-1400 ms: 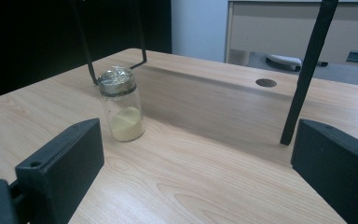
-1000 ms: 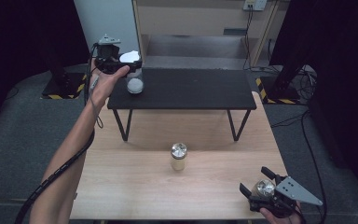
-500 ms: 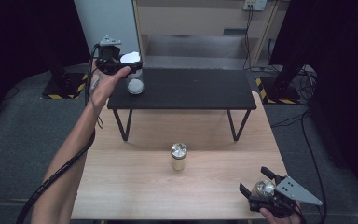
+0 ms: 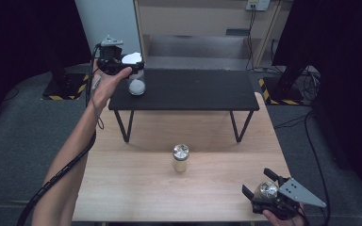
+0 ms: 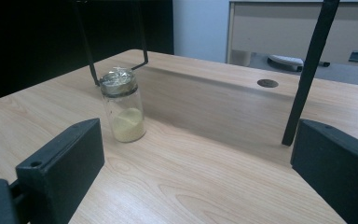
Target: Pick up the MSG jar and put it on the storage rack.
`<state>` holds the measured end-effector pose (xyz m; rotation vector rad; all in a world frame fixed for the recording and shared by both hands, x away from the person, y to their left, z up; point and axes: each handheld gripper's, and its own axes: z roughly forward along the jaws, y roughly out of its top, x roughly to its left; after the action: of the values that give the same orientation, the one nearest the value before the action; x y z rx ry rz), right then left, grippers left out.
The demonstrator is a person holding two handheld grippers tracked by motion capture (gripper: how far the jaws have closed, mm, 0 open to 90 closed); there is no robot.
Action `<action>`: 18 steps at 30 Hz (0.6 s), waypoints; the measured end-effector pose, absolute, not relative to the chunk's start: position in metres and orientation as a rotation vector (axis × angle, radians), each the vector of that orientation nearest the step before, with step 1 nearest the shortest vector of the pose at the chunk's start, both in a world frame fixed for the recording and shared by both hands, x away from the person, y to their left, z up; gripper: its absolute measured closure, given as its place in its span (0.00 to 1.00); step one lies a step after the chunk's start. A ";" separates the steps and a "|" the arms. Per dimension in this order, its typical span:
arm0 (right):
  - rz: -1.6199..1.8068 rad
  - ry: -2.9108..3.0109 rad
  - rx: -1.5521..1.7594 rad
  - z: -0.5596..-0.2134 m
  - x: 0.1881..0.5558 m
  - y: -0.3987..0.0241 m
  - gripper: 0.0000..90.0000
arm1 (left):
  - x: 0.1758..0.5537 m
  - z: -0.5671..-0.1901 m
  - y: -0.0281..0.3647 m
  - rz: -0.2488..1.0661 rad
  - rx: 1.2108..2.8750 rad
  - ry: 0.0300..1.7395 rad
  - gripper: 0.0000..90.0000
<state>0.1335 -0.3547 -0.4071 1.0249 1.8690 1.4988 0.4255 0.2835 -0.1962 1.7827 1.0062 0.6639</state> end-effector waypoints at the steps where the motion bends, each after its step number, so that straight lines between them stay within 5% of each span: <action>1: 1.498 1.869 1.024 -0.407 0.134 -0.355 0.04 | 0.425 -0.196 0.283 0.667 1.785 1.002 0.30; 8: 1.497 1.870 1.022 -0.407 0.133 -0.354 0.04 | 0.421 -0.198 0.280 0.699 1.754 0.989 0.05; 18: 1.496 1.874 1.016 -0.406 0.133 -0.354 0.04 | 0.404 -0.196 0.279 0.731 1.756 0.945 0.02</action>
<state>0.1331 -0.3539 -0.4064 1.0158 1.8741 1.4956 0.4040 0.2795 -0.1962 1.7558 0.9446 0.7314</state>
